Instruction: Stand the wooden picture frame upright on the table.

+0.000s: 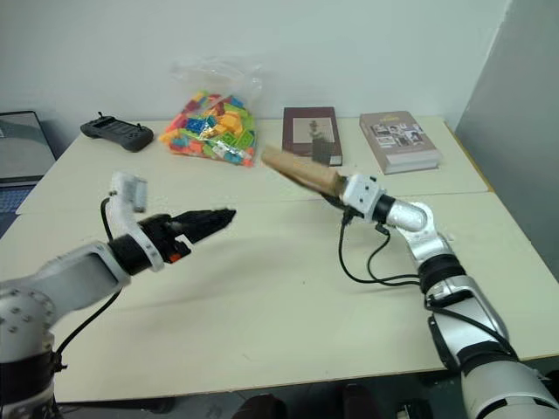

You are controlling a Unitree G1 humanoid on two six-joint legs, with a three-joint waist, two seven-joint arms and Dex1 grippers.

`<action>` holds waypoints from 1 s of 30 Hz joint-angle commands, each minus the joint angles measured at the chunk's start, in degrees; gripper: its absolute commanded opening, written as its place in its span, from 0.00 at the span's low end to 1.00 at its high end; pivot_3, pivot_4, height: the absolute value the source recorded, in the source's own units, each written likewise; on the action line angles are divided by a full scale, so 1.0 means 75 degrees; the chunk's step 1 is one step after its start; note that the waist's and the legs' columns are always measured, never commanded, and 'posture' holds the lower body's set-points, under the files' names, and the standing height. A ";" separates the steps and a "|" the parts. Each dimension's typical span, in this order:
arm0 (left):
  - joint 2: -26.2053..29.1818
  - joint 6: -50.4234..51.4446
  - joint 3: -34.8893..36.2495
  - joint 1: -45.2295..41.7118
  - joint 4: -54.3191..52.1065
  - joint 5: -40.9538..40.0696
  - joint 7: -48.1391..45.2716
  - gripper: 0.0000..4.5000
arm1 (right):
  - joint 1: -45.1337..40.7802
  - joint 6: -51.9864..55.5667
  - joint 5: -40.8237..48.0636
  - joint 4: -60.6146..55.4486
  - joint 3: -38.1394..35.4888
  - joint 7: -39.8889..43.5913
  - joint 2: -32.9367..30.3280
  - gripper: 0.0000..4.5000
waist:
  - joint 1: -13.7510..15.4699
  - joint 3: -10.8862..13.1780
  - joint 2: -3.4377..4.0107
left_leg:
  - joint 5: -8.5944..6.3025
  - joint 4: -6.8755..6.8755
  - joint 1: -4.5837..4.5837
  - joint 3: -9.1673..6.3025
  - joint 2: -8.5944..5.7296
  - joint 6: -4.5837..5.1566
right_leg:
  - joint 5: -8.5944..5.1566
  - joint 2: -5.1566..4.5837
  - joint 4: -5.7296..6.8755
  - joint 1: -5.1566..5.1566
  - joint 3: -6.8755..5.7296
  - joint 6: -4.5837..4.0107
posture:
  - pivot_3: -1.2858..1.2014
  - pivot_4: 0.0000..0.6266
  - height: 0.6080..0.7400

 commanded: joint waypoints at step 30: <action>-0.1534 -0.2044 -0.1179 0.1163 -0.1016 0.4882 -0.1990 1.00 | 0.0703 0.4795 0.0529 -0.0376 -0.1320 0.2738 0.0219 0.88 | 0.0240 0.0000 0.0001 | -0.0031 0.0004 -0.0011 0.0002 -0.0013 0.0053 | 0.0000 -0.0010 0.0003 -0.0002 -0.0013 0.0000 | 0.52 0.24 1.00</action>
